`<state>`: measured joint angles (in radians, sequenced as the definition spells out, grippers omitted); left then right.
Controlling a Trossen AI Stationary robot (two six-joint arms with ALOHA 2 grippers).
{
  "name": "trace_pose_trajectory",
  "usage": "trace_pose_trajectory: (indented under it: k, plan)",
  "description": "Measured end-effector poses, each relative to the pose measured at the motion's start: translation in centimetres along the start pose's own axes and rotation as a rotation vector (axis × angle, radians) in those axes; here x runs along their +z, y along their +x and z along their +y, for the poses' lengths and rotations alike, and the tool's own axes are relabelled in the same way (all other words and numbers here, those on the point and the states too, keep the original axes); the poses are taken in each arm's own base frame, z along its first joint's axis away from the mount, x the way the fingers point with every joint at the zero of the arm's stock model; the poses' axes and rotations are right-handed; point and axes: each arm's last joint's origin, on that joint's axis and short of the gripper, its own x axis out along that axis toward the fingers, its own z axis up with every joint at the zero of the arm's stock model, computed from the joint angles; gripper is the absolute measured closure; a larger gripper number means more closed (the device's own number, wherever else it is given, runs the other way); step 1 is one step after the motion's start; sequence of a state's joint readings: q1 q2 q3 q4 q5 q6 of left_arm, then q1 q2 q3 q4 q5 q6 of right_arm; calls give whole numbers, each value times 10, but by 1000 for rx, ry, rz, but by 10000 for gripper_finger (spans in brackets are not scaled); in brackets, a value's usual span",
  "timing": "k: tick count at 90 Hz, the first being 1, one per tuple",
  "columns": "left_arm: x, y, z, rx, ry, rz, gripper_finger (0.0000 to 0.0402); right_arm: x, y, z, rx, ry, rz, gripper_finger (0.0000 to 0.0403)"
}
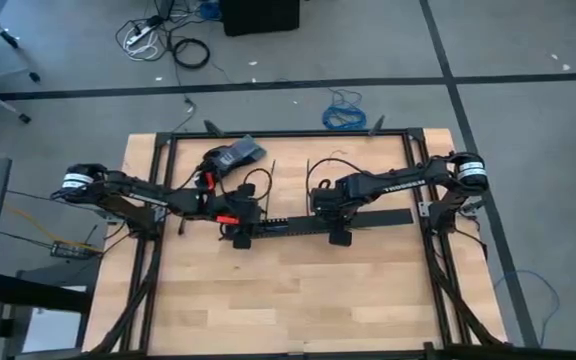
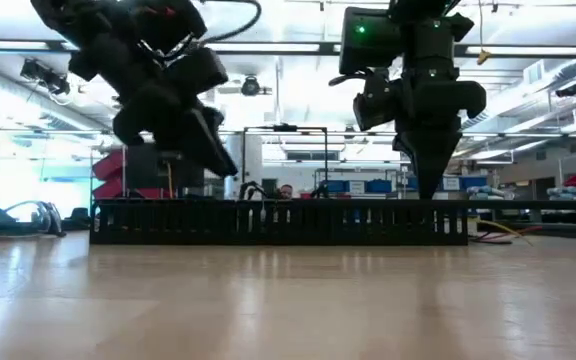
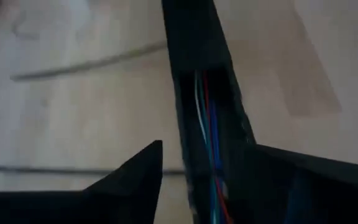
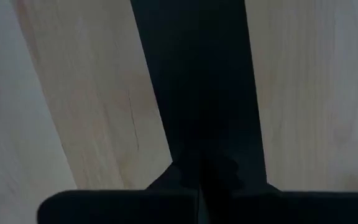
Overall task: Ziptie cables
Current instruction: Close the black cable duct
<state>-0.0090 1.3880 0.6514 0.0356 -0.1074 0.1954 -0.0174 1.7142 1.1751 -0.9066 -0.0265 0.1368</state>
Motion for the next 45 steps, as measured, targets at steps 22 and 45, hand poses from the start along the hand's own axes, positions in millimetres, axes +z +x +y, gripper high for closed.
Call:
trace_pose_trajectory:
  k: [22, 45]
  plan:
    - [7, 0, 1, 5, -99, -71, 213, 0, 0, 0, 1, 1, 5, 403]
    - [6, 0, 0, -32, -160, -66, 193, 0, 0, -1, 3, 0, 6, 403]
